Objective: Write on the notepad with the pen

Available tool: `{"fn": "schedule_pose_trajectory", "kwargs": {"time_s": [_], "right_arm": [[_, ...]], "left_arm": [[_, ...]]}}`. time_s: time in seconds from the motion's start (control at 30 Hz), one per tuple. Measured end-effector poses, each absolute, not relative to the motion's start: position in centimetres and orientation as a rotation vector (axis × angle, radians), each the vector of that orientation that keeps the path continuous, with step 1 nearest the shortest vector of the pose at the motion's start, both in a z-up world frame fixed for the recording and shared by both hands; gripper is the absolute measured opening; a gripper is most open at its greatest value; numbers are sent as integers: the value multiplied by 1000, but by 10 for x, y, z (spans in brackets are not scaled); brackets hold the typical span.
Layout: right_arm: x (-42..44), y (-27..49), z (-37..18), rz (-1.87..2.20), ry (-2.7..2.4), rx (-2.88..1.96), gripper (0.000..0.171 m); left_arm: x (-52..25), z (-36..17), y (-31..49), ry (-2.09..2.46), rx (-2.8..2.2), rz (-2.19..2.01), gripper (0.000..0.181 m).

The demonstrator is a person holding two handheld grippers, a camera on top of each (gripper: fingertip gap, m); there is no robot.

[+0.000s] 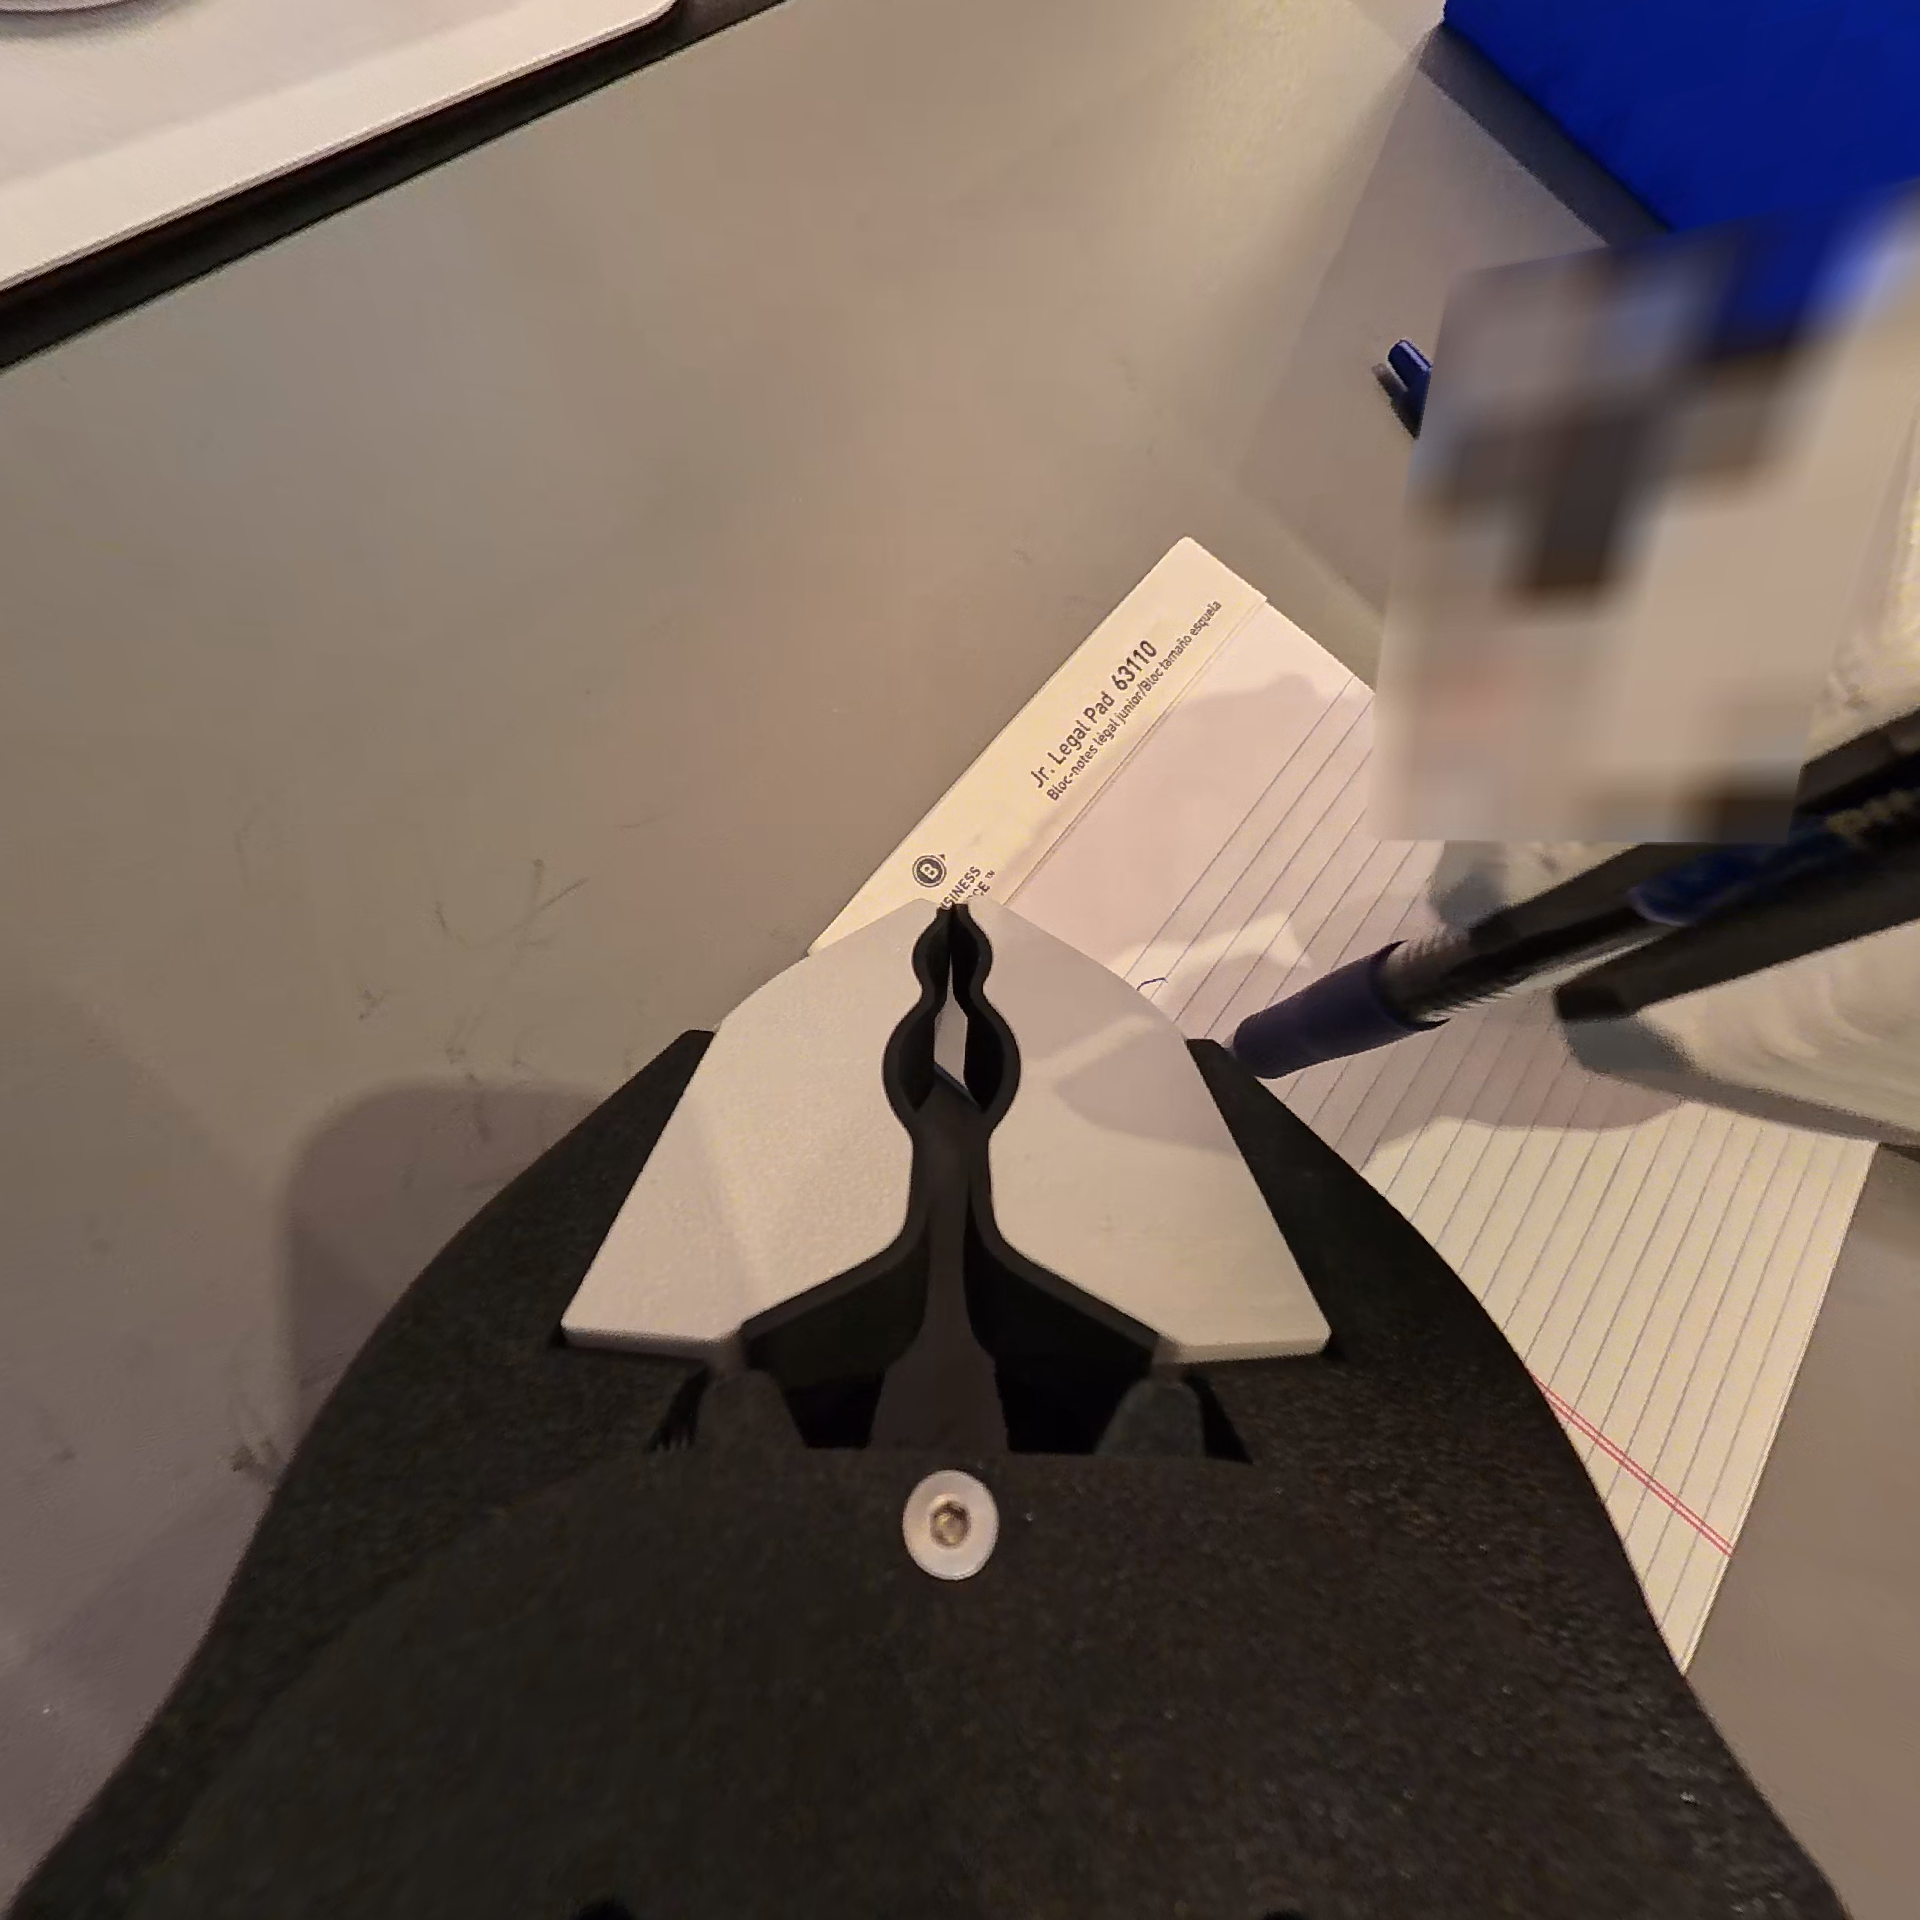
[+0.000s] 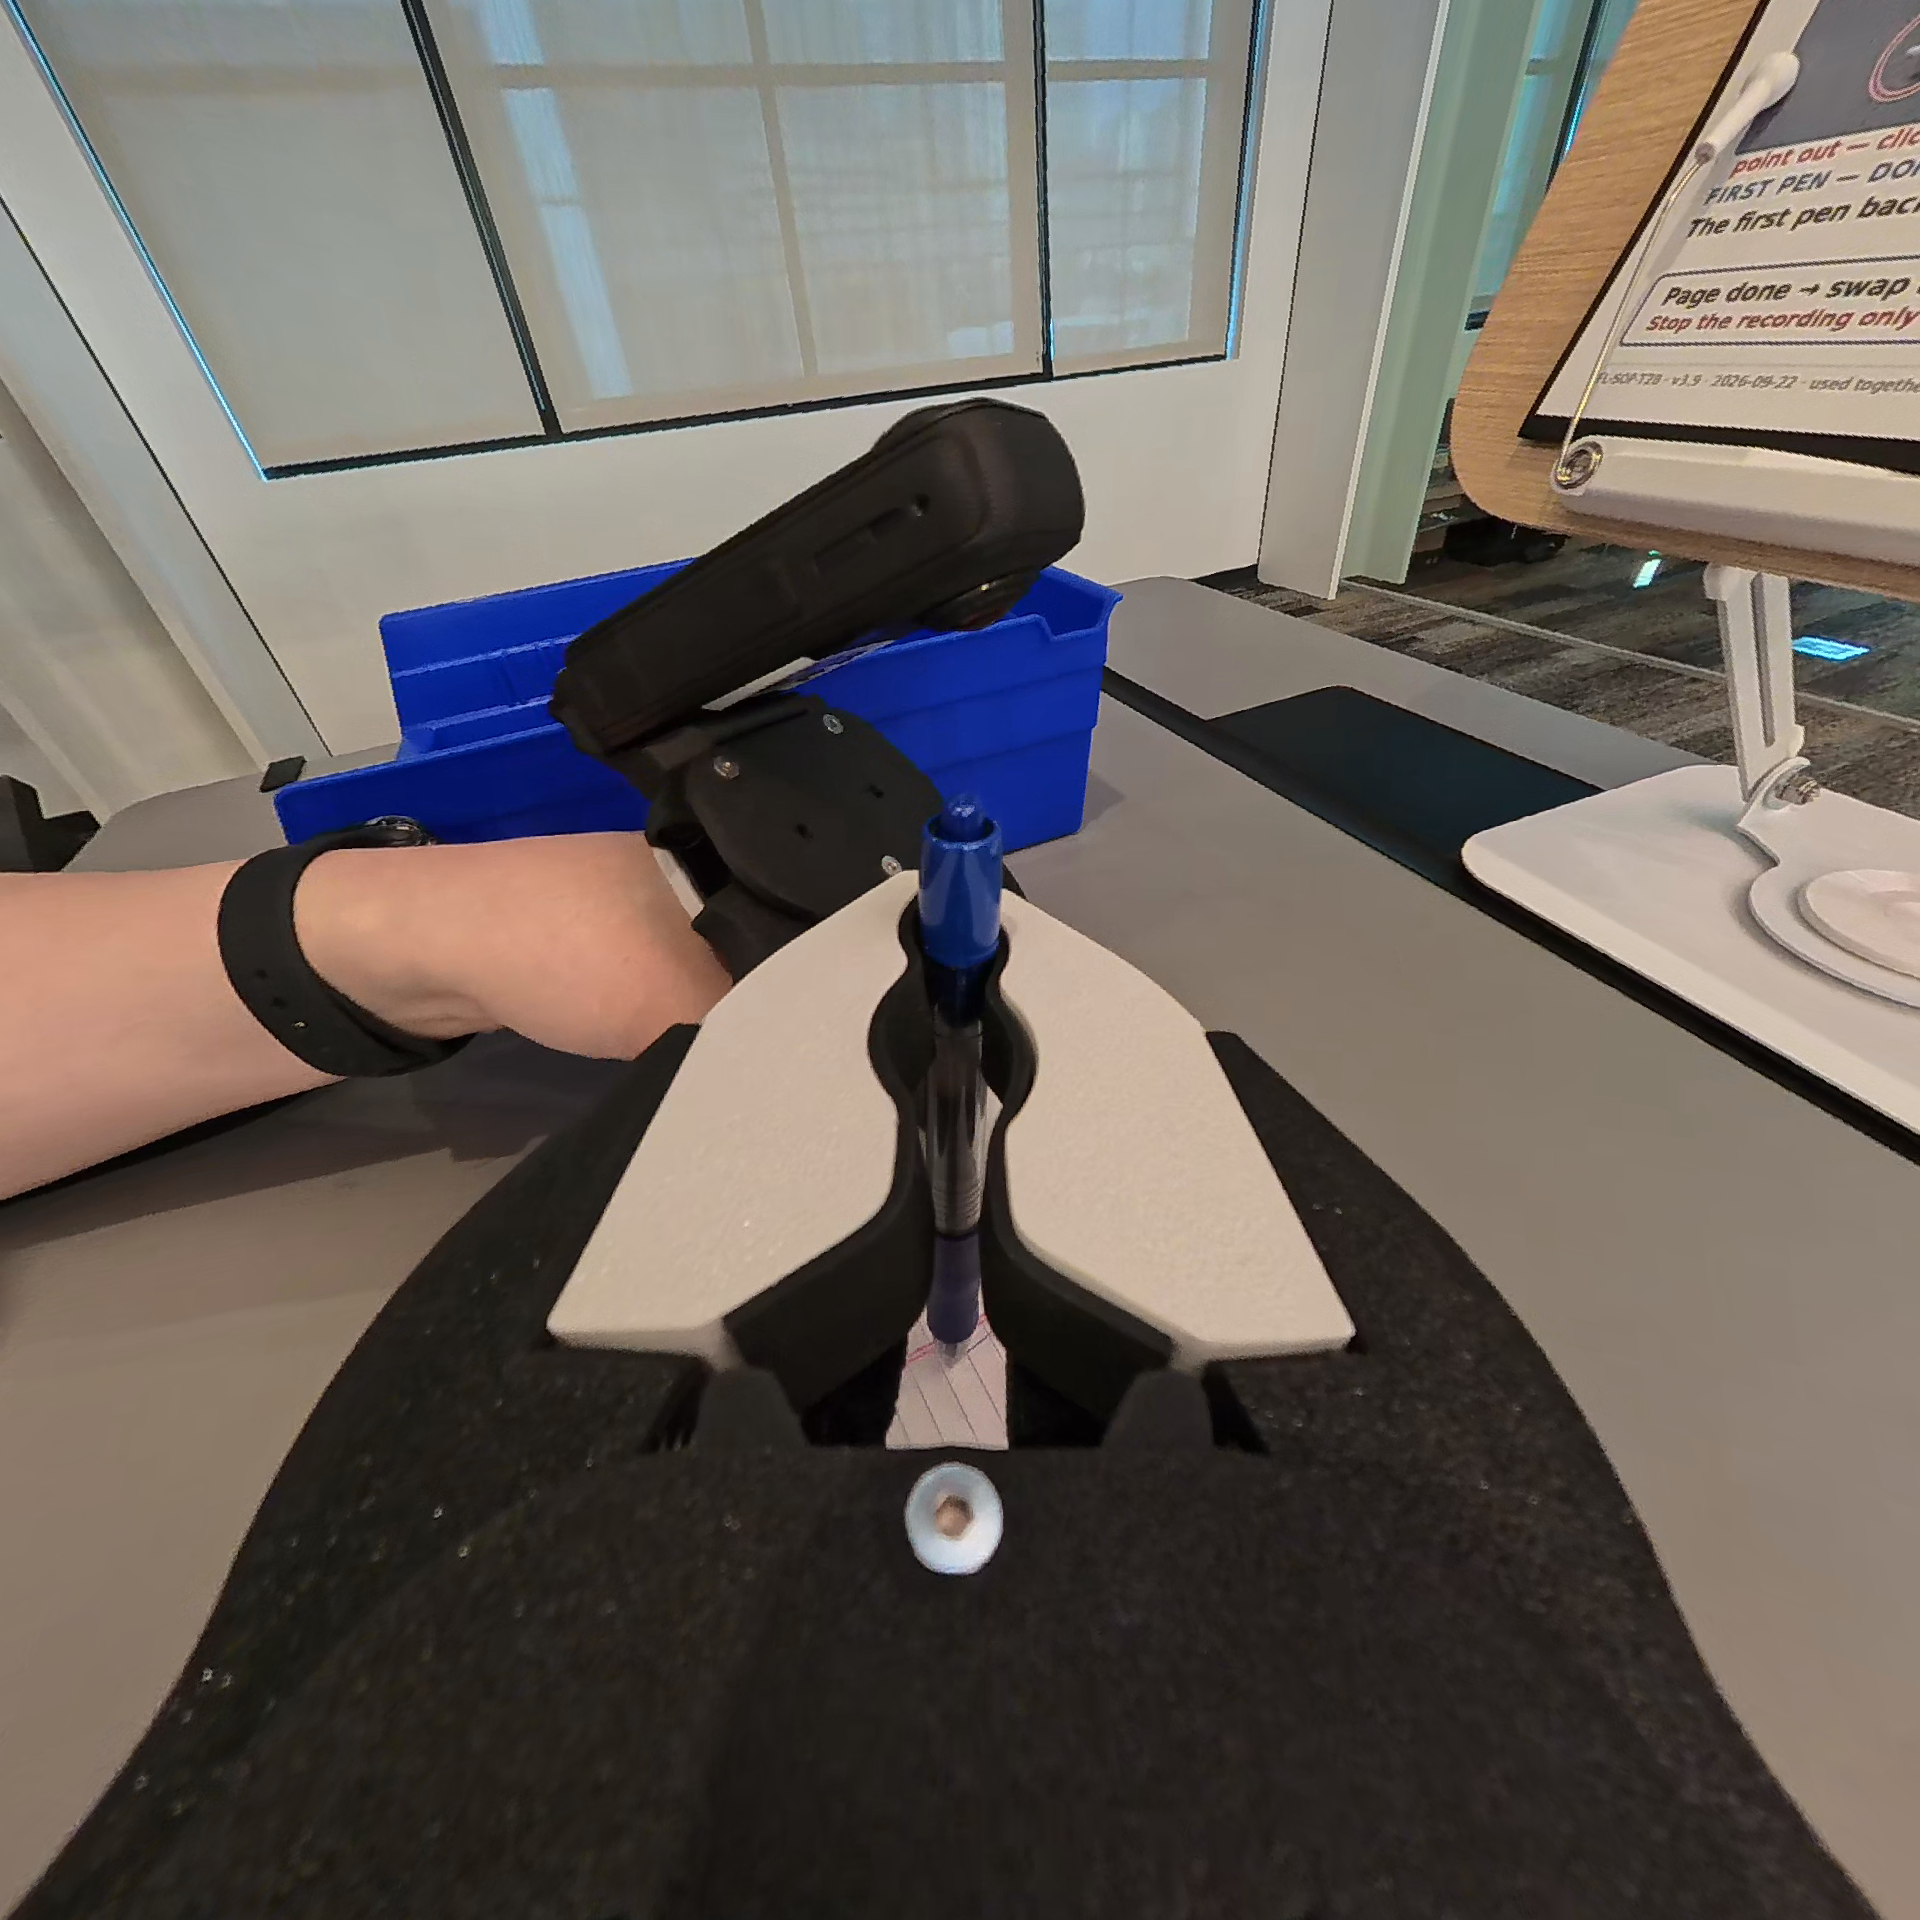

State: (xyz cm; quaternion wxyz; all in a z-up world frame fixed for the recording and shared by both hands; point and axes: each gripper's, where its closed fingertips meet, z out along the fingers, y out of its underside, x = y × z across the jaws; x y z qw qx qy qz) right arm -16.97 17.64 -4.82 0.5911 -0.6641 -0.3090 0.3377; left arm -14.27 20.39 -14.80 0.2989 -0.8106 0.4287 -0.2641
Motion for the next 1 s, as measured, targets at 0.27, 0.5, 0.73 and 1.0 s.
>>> {"fn": "schedule_pose_trajectory", "kwargs": {"time_s": [0.27, 0.5, 0.73, 1.0], "right_arm": [[-163, 174, -49, 784, -711, -1550, 4], [-157, 176, -49, 775, -698, -1555, 4], [-152, 181, -49, 764, -681, -1554, 4], [-156, 183, -48, 767, -690, -1551, 4]], "left_arm": [[-143, -148, 204, 1138, -2154, -704, 0], [-143, -148, 204, 1137, -2154, -707, 0], [-143, -148, 204, 1137, -2154, -703, 0], [-143, -149, 204, 1136, -2155, -707, 0]]}}
